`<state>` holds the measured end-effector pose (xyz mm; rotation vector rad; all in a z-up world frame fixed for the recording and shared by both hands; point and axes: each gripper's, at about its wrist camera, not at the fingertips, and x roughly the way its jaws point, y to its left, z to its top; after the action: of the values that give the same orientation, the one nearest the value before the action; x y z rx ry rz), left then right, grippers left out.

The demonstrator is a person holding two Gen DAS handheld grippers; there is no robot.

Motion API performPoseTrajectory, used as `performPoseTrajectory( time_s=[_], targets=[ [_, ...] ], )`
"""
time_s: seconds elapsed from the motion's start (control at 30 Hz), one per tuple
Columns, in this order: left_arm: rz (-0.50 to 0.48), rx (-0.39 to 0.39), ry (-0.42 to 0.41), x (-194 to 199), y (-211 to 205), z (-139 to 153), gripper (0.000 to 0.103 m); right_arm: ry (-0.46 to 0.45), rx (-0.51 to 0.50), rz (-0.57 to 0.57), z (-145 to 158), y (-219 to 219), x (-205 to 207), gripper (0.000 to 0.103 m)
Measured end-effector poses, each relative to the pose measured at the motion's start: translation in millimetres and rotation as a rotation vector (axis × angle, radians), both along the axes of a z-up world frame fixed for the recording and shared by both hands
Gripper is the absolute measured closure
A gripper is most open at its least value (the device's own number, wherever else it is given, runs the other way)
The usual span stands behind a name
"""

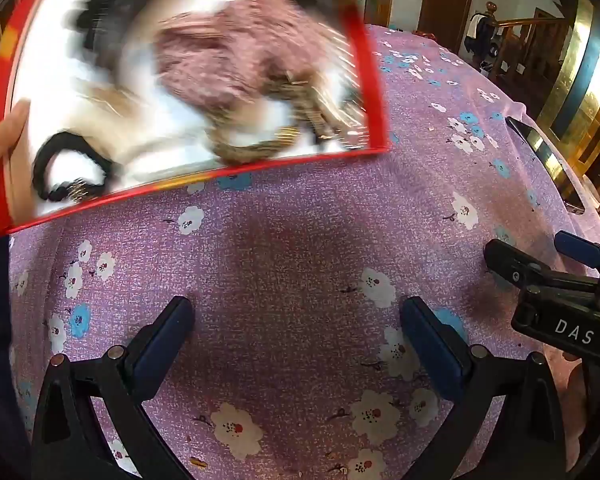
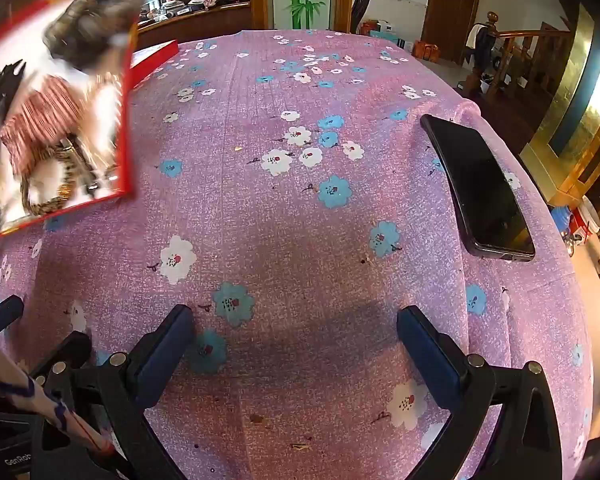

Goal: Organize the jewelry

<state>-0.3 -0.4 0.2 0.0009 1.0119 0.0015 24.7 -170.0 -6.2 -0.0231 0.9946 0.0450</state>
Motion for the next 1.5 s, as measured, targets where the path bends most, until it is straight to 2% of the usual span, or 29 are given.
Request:
performPoseTrajectory(
  time_s=[1.5],
  targets=[
    [0.0,0.0,0.0,1.7,-4.1,-2.5,0.0,0.003,0.003,0.0,2.5,-0.8,-0.8,0.0]
  ],
)
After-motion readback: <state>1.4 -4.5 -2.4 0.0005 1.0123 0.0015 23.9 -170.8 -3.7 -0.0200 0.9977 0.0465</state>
